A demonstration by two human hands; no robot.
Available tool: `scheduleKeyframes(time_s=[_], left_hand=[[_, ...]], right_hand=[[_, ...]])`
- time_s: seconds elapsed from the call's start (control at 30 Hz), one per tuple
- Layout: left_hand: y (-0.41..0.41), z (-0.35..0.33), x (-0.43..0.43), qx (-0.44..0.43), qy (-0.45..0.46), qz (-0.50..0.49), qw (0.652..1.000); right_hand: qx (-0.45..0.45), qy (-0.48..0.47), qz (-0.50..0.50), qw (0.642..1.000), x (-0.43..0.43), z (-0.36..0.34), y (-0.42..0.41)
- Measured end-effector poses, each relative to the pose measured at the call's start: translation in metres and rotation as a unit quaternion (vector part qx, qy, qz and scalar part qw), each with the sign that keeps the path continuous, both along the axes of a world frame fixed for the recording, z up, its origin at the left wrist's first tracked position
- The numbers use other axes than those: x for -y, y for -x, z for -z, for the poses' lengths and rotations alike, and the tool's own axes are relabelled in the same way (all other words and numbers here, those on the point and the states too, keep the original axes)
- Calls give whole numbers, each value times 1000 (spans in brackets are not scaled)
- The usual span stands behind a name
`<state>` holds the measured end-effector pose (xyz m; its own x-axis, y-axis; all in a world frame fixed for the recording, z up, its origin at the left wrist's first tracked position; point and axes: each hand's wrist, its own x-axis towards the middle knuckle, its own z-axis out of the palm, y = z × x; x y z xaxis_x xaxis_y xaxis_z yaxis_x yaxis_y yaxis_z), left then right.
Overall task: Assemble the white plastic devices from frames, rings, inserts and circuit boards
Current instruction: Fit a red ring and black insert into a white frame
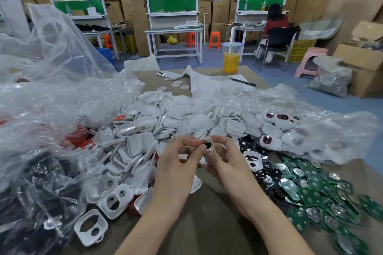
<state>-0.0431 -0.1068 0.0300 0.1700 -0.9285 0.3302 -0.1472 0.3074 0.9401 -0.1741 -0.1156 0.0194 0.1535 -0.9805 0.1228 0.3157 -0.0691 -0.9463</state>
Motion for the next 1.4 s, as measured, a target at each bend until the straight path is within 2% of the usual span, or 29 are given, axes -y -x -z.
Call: scheduleKeyframes(time_s=[0.37,0.6,0.73,1.03,1.23,1.4], left_hand=[[1,-6,-4,-32,7,21,999],[-2,-7,-1,-31,-19,38,999],[-2,-5,-1,-22,-20,23,999],[-2,-3,-1,14,1,-28,1000],[-5,-2,0,10,6,31,999],[-3,-3,-2,15,16,74,997]], right_hand=[[0,3,24,1000,-1,-3,2],[20,4,17,1000,-3,-6,1],[25,-4,7,1000,-2,-3,0],[-30,16,32,999,-1,-1,2],[-19,11,39,999,-3,-4,3],[-52,-4,78,996,-2,-5,5]])
